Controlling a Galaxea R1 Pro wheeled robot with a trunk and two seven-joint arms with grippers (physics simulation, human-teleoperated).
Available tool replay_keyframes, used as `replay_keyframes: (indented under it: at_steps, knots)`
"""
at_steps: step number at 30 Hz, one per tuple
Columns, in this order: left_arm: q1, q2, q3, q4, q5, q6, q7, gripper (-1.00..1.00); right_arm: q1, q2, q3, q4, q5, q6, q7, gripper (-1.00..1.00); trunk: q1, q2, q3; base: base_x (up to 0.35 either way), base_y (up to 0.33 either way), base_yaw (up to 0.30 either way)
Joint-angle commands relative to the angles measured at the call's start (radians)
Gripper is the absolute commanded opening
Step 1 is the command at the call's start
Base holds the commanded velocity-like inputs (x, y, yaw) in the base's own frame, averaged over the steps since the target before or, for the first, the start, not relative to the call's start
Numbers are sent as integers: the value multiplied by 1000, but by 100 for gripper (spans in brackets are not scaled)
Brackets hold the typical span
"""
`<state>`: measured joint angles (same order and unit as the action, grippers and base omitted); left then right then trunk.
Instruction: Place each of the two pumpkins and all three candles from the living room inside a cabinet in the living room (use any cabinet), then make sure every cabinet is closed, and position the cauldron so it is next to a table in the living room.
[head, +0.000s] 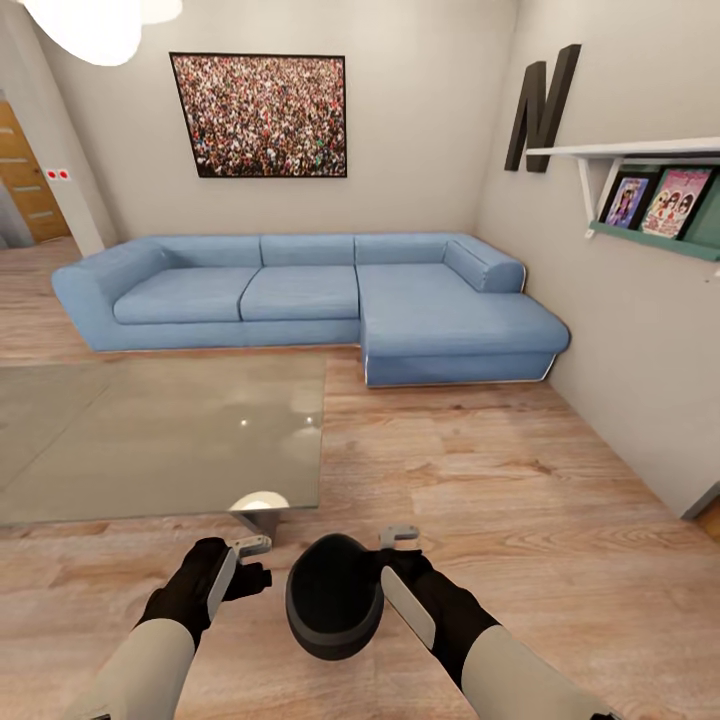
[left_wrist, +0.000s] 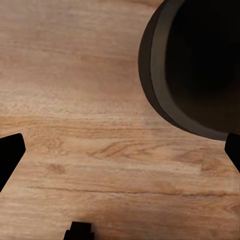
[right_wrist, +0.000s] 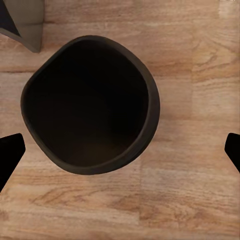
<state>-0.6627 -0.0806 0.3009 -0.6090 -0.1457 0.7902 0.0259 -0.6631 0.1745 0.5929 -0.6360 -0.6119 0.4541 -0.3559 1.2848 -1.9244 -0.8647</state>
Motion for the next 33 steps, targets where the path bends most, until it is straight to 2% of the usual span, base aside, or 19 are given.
replay_keyframes:
  at_steps: [1, 5, 8, 10, 15, 18, 20, 22, 25, 29, 33]
  knots:
    - [0, 1, 0, 0, 0, -1, 0, 100, 0, 0, 0, 1, -1, 0, 0, 100, -4, 7, 3, 0, 0, 0]
    - [1, 26, 0, 9, 0, -5, 1, 100, -1, 0, -1, 4, -2, 3, 1, 100, -19, 35, 16, 0, 0, 0]
    - [4, 34, 0, 25, 0, -10, 2, 100, 3, 0, -8, 5, -2, 6, 0, 100, -31, 56, 25, 0, 0, 0]
    - [9, 47, 0, 70, -1, -25, 2, 100, 6, 0, -21, 6, -2, 10, -1, 100, -38, 70, 31, 0, 0, 0]
    - [18, 101, -2, 202, -2, -92, 2, 100, 10, 0, -29, 11, -3, 27, -2, 100, -58, 105, 47, 0, 0, 0]
    - [18, 141, -3, 298, -1, -158, 2, 100, 44, 0, -30, 28, -4, 25, -2, 100, -69, 126, 56, 0, 0, 0]
    - [19, 158, -3, 339, -1, -198, 2, 100, 65, -3, -34, 46, -5, 21, -2, 100, -77, 140, 63, 0, 0, 0]
    - [20, 177, -3, 378, -1, -242, 3, 100, 92, -4, -42, 81, -5, 8, -2, 100, -84, 154, 69, 0, 0, 0]
    - [41, 192, -3, 410, -1, -287, 2, 100, 125, -5, -48, 179, -5, -62, -2, 100, -96, 175, 78, 0, 0, 0]
    - [102, 195, -4, 422, -4, -367, 3, 100, 140, -5, -49, 360, -6, -180, 1, 100, -111, 203, 91, 0, 0, 0]
    - [154, 194, -5, 424, -6, -411, 3, 100, 145, -5, -50, 456, -8, -244, 3, 100, -127, 231, 103, 0, 0, 0]
